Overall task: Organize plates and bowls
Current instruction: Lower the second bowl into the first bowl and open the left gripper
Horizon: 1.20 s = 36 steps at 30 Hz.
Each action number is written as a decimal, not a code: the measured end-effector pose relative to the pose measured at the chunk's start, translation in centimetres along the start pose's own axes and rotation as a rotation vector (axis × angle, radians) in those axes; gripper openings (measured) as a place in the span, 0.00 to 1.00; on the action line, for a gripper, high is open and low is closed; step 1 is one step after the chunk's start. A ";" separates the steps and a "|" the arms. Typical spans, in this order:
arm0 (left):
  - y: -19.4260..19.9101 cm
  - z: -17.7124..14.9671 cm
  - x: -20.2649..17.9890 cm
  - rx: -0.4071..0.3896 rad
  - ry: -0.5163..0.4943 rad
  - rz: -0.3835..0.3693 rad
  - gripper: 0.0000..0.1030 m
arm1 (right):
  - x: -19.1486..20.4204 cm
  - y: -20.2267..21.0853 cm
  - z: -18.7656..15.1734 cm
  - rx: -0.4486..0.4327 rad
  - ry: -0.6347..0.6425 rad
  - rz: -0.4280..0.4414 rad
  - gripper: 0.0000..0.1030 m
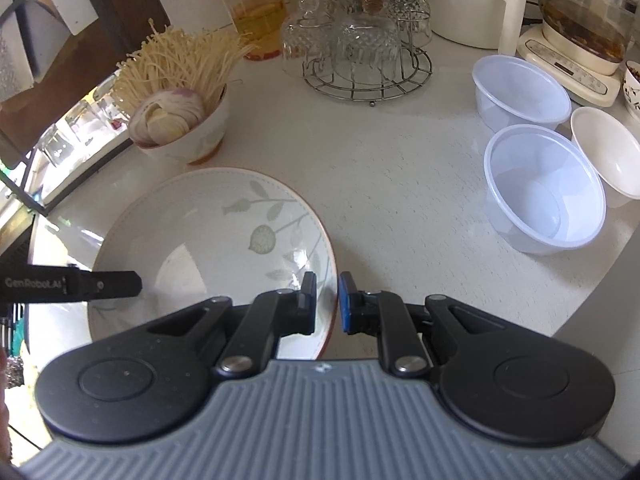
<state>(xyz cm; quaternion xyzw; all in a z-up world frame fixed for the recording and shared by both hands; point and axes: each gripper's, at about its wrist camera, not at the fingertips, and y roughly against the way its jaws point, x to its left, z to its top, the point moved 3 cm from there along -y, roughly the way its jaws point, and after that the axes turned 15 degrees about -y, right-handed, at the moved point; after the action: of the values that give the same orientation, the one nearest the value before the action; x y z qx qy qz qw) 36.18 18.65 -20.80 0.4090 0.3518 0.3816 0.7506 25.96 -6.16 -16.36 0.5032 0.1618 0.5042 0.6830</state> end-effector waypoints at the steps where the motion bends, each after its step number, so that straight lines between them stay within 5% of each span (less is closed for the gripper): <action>1: 0.0 0.0 0.0 0.001 0.003 -0.003 0.22 | 0.0 -0.1 0.0 0.001 -0.001 0.002 0.14; 19: 2.7 -1.0 0.4 0.048 -0.033 -0.056 0.43 | -0.2 -0.8 0.1 0.024 -0.003 0.024 0.15; 36: 11.3 3.7 -4.9 -0.247 -0.132 0.013 0.43 | 1.7 8.7 3.8 -0.193 -0.015 0.147 0.15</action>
<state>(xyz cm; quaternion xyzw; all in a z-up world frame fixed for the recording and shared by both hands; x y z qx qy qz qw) 33.82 17.36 -8.17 0.3400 0.2496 0.3991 0.8141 24.92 -6.81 -6.82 0.4496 0.0702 0.5622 0.6906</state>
